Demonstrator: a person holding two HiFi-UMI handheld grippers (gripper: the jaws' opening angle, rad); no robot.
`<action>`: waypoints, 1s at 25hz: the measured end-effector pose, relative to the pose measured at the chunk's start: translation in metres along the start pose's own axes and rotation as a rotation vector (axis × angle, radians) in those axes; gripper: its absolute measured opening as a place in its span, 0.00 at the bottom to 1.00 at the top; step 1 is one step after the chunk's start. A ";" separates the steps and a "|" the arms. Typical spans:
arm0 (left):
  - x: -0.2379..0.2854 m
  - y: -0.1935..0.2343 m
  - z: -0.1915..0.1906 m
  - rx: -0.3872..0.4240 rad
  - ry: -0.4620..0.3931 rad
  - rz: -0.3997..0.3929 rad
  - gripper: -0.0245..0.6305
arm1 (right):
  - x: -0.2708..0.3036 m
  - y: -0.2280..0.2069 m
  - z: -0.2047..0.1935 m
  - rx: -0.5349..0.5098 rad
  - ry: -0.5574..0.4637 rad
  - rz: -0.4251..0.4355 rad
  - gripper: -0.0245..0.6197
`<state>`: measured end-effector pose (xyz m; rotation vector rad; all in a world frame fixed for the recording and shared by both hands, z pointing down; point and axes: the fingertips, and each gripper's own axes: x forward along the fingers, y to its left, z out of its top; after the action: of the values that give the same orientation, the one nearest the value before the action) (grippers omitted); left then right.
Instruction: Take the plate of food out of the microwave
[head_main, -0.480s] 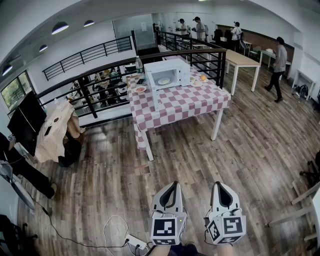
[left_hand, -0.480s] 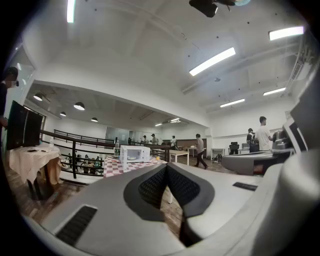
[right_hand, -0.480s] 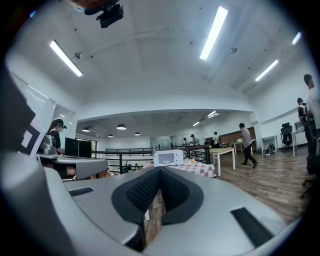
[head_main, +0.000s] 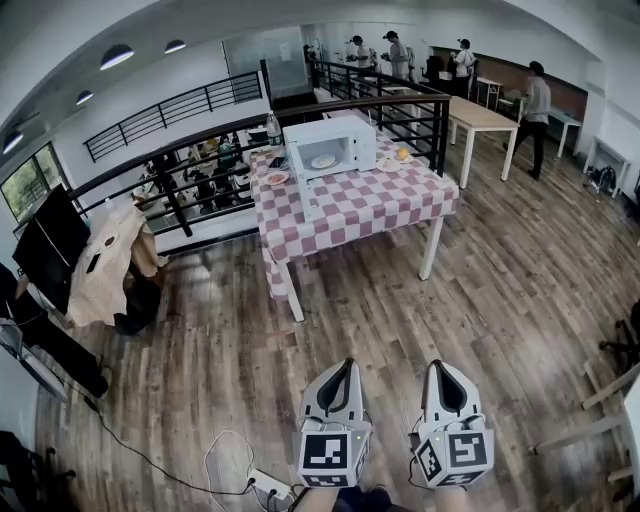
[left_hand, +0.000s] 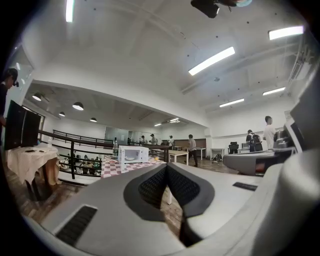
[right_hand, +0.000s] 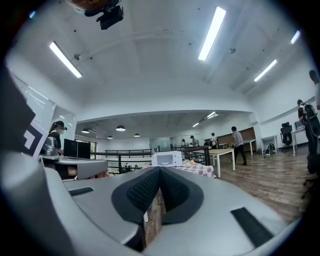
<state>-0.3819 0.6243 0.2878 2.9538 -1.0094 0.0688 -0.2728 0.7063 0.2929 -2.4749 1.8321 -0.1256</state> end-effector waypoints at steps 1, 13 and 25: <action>0.002 -0.002 0.000 0.002 -0.001 0.000 0.05 | 0.001 -0.002 0.002 0.003 -0.001 0.004 0.02; 0.013 -0.026 -0.011 -0.005 0.011 0.037 0.05 | -0.001 -0.033 -0.001 -0.016 0.003 0.044 0.03; 0.054 -0.023 -0.018 -0.019 0.034 0.029 0.05 | 0.035 -0.055 -0.013 0.031 0.029 0.040 0.03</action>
<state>-0.3261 0.6101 0.3084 2.9108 -1.0431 0.1087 -0.2115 0.6893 0.3119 -2.4272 1.8749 -0.1869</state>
